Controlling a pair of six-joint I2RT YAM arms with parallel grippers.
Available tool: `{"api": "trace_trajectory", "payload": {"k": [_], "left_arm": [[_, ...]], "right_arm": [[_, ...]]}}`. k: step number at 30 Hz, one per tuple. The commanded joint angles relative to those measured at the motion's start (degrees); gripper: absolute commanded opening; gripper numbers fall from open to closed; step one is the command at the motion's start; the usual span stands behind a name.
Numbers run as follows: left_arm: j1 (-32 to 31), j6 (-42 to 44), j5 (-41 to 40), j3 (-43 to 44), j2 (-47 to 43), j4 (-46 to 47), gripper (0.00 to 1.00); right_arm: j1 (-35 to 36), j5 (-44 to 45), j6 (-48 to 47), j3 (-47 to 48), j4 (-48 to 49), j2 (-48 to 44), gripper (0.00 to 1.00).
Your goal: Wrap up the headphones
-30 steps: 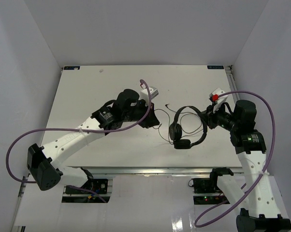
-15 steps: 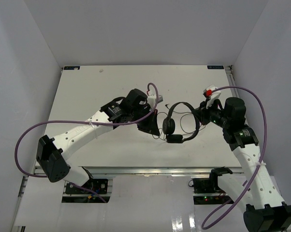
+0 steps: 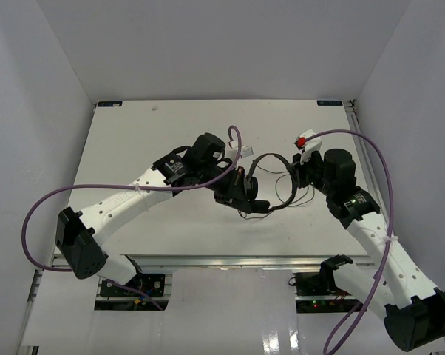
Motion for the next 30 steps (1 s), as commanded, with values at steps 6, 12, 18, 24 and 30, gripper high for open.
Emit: {"api": "trace_trajectory", "payload": {"k": [6, 12, 18, 24, 30], "left_arm": [[0.0, -0.4, 6.2, -0.6, 1.0, -1.9, 0.0], [0.2, -3.3, 4.0, 1.8, 2.7, 0.7, 0.0], [0.2, -10.9, 0.6, 6.0, 3.8, 7.2, 0.0], [0.2, -16.6, 0.3, 7.8, 4.5, 13.2, 0.0], [-0.3, -17.9, -2.6, 4.9, 4.1, 14.6, 0.0]], "right_arm": [[1.7, 5.7, -1.1, 5.6, 7.6, 3.5, 0.08], [2.1, 3.8, 0.8, 5.7, 7.3, 4.2, 0.08], [2.3, 3.7, 4.9, 4.7, 7.1, 4.0, 0.08], [2.5, 7.1, 8.3, 2.8, 9.7, 4.7, 0.08], [2.4, 8.1, 11.6, 4.6, 10.3, 7.3, 0.08]]}}
